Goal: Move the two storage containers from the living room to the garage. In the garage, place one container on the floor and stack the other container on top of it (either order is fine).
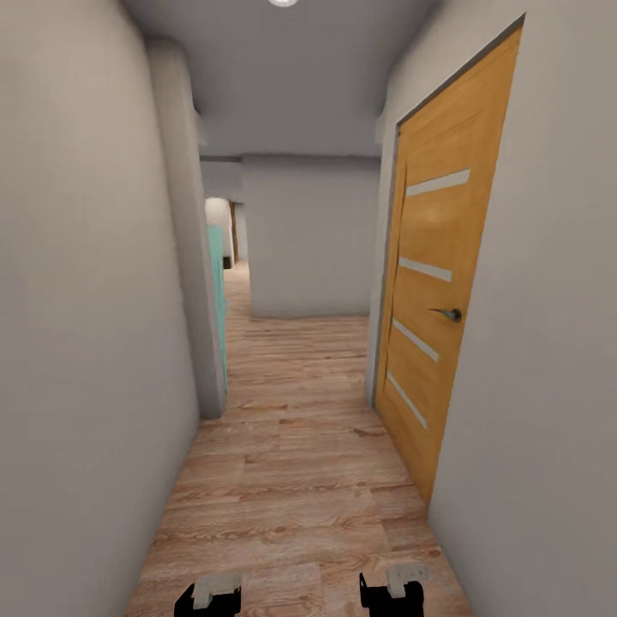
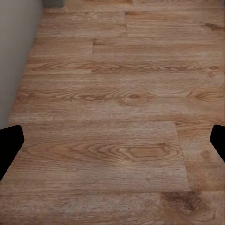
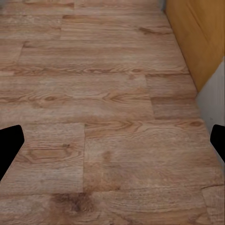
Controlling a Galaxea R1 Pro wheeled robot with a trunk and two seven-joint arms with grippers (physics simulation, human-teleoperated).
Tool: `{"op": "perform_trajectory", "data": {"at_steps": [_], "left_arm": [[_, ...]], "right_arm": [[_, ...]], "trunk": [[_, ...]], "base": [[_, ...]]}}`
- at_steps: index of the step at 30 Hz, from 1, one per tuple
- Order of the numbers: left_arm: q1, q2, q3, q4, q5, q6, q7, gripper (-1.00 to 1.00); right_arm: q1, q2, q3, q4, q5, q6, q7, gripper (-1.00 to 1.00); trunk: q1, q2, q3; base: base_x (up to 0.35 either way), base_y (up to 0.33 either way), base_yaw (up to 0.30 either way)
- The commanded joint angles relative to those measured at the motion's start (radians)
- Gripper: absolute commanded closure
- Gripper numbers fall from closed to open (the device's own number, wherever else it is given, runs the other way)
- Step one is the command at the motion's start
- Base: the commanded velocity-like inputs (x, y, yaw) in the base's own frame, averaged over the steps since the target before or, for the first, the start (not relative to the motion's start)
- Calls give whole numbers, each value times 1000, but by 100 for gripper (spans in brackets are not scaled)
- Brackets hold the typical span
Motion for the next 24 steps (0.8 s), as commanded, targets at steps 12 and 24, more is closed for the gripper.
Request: {"op": "perform_trajectory", "data": {"at_steps": [12,24], "left_arm": [[-1,1,-8,1,11,-3,6,-100],[-1,1,-8,1,11,-3,6,-100]], "right_arm": [[-1,-1,7,1,4,-1,-9,-100],[-1,0,7,1,5,-1,-9,-100]], "trunk": [[1,-1,-1],[1,-1,-1]], "base": [[330,0,12],[339,0,0]]}}
